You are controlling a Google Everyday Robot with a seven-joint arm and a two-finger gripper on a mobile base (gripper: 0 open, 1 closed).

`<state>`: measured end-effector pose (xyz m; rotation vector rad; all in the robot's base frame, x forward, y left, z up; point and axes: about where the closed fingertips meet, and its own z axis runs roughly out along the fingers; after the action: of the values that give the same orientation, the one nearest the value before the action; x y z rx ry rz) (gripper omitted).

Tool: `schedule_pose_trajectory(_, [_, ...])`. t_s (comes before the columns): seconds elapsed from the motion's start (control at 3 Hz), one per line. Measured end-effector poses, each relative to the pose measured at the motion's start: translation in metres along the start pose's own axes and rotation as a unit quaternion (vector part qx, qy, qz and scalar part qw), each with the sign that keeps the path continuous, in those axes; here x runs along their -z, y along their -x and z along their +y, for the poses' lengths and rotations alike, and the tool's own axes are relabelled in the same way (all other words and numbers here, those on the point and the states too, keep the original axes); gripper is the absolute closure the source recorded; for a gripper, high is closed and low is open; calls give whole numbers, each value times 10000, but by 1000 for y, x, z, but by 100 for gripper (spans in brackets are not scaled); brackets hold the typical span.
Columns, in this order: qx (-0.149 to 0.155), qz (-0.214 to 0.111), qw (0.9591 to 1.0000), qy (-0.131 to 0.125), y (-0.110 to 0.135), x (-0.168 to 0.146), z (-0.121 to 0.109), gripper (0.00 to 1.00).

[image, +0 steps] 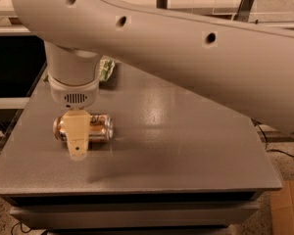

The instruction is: Place orange can upright

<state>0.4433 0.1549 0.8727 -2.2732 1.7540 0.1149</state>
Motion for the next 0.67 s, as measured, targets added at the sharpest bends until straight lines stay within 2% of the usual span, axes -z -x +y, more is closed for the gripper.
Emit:
schedule_pose_trajectory(0.33, [-56, -5, 9999, 84, -3, -13, -1, 0])
schedule_pose_trajectory(0.67, [-70, -1, 9999, 148, -5, -22, -1, 17])
